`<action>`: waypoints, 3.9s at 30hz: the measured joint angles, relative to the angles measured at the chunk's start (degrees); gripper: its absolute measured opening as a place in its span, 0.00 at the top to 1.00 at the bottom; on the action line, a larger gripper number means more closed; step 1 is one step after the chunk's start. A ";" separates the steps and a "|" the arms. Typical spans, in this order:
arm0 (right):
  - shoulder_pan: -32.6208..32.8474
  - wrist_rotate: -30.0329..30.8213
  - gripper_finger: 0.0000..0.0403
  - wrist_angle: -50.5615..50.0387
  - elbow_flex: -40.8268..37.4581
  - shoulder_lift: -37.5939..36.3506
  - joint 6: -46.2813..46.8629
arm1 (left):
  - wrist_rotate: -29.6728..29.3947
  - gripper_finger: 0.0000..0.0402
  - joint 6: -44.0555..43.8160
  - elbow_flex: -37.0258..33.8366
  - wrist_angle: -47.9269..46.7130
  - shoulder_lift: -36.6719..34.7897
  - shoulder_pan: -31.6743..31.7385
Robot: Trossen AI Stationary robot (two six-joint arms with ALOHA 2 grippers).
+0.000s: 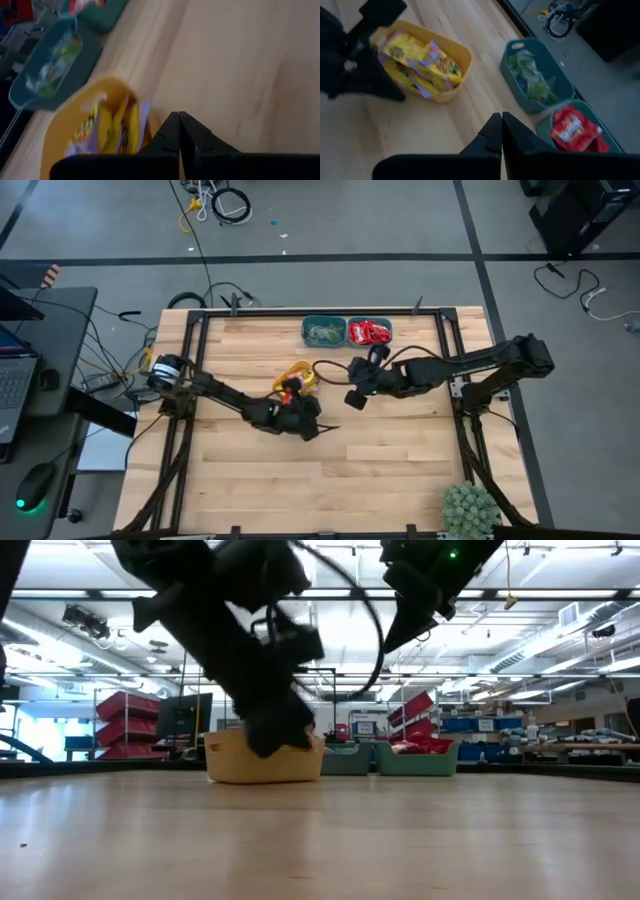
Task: Sort candy
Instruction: Move the yellow bin to the left of the blue bin
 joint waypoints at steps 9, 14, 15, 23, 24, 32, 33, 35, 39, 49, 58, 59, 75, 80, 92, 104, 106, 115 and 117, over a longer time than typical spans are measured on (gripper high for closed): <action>0.07 0.30 1.00 -3.51 -0.29 -0.23 2.45 | -1.11 1.00 -8.07 -2.31 -15.05 -0.17 1.37; 0.07 0.31 1.00 -3.40 -1.29 -0.23 2.51 | -3.34 1.00 -10.65 -2.60 -17.01 -0.23 1.89; 0.07 0.29 1.00 -3.04 -1.50 -0.23 2.61 | -3.43 1.00 -10.53 -2.59 -16.75 -0.27 2.02; 0.07 0.23 1.00 -4.56 -1.95 -0.23 3.71 | -4.68 1.00 -10.38 -4.20 -19.26 -5.33 4.27; 0.14 0.20 1.00 -4.63 -1.95 -0.23 3.69 | -4.66 1.00 -10.18 -4.94 -18.63 -6.25 5.01; 0.72 0.16 1.00 -5.13 -1.93 -0.23 3.56 | 1.24 1.00 -4.56 -13.44 -8.44 -13.08 12.82; 0.83 0.14 1.00 -5.25 -1.95 -0.23 3.54 | 1.65 1.00 -4.11 -14.23 -7.43 -13.54 13.66; 1.01 0.11 1.00 -5.27 -1.95 -0.23 3.56 | 1.67 1.00 -2.89 -15.34 -7.01 -14.06 15.19; 1.16 -0.25 1.00 -5.36 -1.95 -0.23 3.56 | 1.90 1.00 -1.08 -16.05 -7.12 -14.64 17.77; 1.27 -0.36 1.00 -6.19 -1.94 -0.23 3.61 | 3.13 1.00 4.94 -16.04 -3.71 -15.40 22.67; 2.31 -0.49 1.00 -6.77 -1.93 -0.23 3.71 | 4.92 1.00 9.28 -16.04 -2.77 -19.78 27.13; 2.40 -0.49 1.00 -6.81 -1.93 -0.23 3.71 | 5.07 1.00 9.31 -16.04 -2.96 -20.89 27.32; 2.71 -2.06 1.00 -3.30 -1.93 -0.23 -0.12 | 25.58 1.00 9.35 -23.07 -0.08 -26.42 30.45; 2.60 -2.86 1.00 -2.83 -1.93 -0.23 -0.59 | 27.40 1.00 10.55 -23.88 1.32 -26.42 35.91; 2.10 -2.90 1.00 -2.65 -1.93 -0.23 -0.98 | 32.33 1.00 12.39 -23.88 6.98 -26.42 42.00; 2.10 -2.90 1.00 -2.70 -1.93 -0.23 -1.03 | 39.45 1.00 15.31 -23.80 2.91 -27.03 38.96; 2.10 -2.90 1.00 -2.69 -1.93 -0.23 -1.31 | 39.19 1.00 15.31 -23.80 2.41 -26.42 38.79; 2.10 -2.90 1.00 -2.72 -1.93 -0.23 -1.42 | 33.17 1.00 14.98 -23.77 5.36 -21.16 42.26; 2.16 -2.90 1.00 -2.74 -1.93 -0.23 -1.42 | 33.17 1.00 14.92 -23.77 7.22 -19.73 42.94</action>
